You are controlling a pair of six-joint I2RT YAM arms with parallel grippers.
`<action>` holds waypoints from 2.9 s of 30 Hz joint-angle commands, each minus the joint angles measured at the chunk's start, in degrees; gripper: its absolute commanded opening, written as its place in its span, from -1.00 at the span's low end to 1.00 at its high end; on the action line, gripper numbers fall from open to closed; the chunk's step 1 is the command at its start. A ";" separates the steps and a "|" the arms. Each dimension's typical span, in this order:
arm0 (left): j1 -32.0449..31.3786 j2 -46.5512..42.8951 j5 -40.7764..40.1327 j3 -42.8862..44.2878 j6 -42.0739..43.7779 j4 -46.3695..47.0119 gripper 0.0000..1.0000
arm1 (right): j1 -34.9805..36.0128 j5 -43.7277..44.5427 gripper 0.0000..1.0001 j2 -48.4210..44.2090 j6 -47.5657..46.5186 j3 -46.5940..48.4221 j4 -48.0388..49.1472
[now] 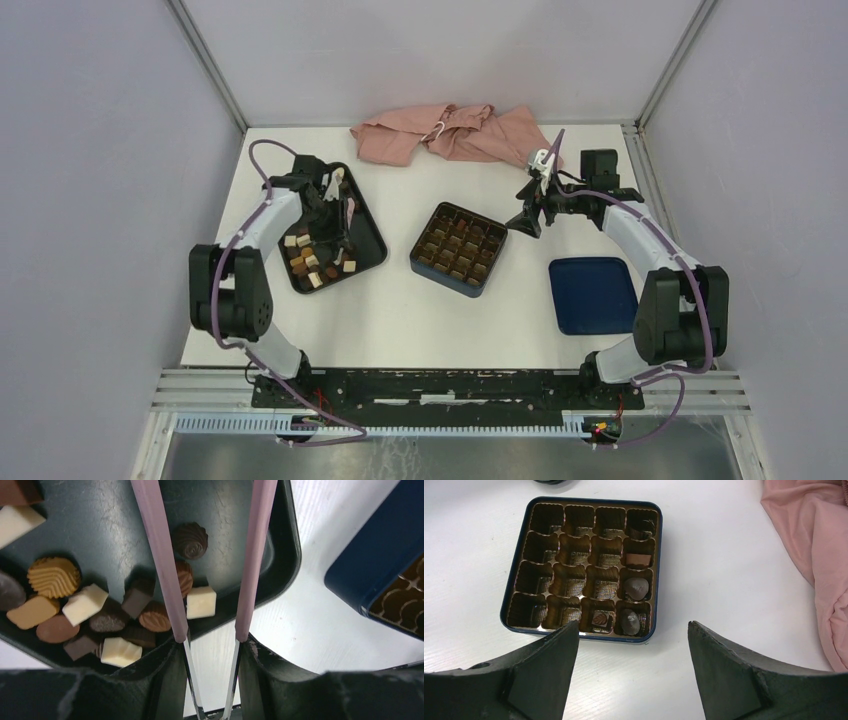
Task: Pack the chocolate
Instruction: Pick up the fake chocolate from the plate.
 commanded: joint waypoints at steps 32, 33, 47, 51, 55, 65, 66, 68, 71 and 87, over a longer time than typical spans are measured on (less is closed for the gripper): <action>0.00 20.12 -0.63 17.42 5.43 -6.26 -0.07 | 0.97 -1.51 0.70 2.19 -0.33 1.02 -0.18; 0.01 20.45 -0.51 17.69 5.46 -6.39 -0.07 | 0.95 -1.54 0.70 2.18 -0.34 1.15 -0.20; -0.20 24.52 -0.62 21.15 5.55 -8.33 -0.08 | 0.99 -1.49 0.70 2.09 -0.54 1.28 -0.46; -0.13 25.89 -0.45 22.80 5.60 -9.17 -0.12 | 0.96 -1.58 0.70 2.00 -0.60 1.30 -0.47; -0.19 27.13 0.29 23.87 5.70 -9.83 -0.20 | 1.00 -1.58 0.70 1.96 -0.69 1.40 -0.57; -0.16 26.51 0.84 23.88 5.67 -10.65 -0.58 | 1.04 -1.67 0.70 1.75 -0.88 1.54 -0.85; -0.10 26.38 0.91 23.89 5.64 -10.54 -0.69 | 1.06 -1.67 0.70 1.81 -0.87 1.56 -0.83; -0.09 25.68 0.95 23.74 5.40 -10.41 -0.85 | 1.08 -1.67 0.70 1.69 -0.92 1.60 -0.88; -0.16 24.06 0.58 22.69 5.05 -9.93 -0.96 | 1.07 -1.67 0.70 1.66 -0.91 1.52 -0.83; 0.28 1.08 7.53 2.52 0.99 2.10 -0.96 | 1.36 -1.60 0.70 2.18 -0.43 1.08 -0.21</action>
